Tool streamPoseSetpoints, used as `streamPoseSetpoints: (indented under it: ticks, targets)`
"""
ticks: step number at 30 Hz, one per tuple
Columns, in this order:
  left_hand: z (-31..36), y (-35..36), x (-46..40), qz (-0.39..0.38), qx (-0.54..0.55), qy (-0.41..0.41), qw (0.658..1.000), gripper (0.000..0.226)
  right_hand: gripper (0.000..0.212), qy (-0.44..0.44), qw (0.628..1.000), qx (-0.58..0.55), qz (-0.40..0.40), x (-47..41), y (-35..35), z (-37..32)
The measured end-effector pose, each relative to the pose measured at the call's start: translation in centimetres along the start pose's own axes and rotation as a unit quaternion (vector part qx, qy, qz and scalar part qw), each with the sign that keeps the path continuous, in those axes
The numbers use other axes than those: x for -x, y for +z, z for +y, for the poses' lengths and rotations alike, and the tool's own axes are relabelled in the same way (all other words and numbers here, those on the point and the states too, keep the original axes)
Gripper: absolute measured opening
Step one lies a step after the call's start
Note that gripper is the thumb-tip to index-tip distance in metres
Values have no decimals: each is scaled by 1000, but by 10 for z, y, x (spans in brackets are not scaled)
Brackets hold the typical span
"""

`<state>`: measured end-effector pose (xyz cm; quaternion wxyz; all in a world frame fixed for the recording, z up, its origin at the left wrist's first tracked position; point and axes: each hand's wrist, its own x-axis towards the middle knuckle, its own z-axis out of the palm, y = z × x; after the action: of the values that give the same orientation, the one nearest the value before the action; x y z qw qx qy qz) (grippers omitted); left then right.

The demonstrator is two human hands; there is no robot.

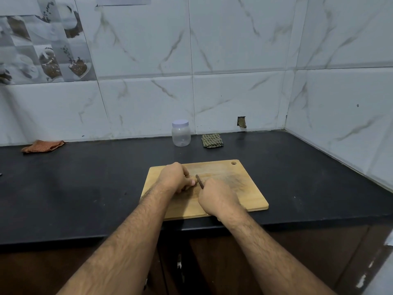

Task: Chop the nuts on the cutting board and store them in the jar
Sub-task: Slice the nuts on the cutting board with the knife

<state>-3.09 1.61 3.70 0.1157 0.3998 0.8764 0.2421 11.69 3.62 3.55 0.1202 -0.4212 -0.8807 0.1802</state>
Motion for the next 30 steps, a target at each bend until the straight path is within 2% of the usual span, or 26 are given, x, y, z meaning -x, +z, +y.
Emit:
streamPoseSetpoints:
  ticks: [10, 20, 27, 30]
  targets:
    - [-3, 3, 0, 30, -21, 7, 999, 37, 22, 4, 1000, -6, -8, -8, -1, -12]
    - [-5, 4, 0, 28, -23, -2, 999, 41, 26, 22, 998, 48, -18, 2, 0, -13]
    - [-5, 2, 4, 42, -57, 16, 997, 31, 31, 28, 997, 72, -8, 8, -8, 5]
    - [-11, 5, 6, 55, -53, 32, 997, 31, 26, 31, 997, 65, -1, 10, -12, 10]
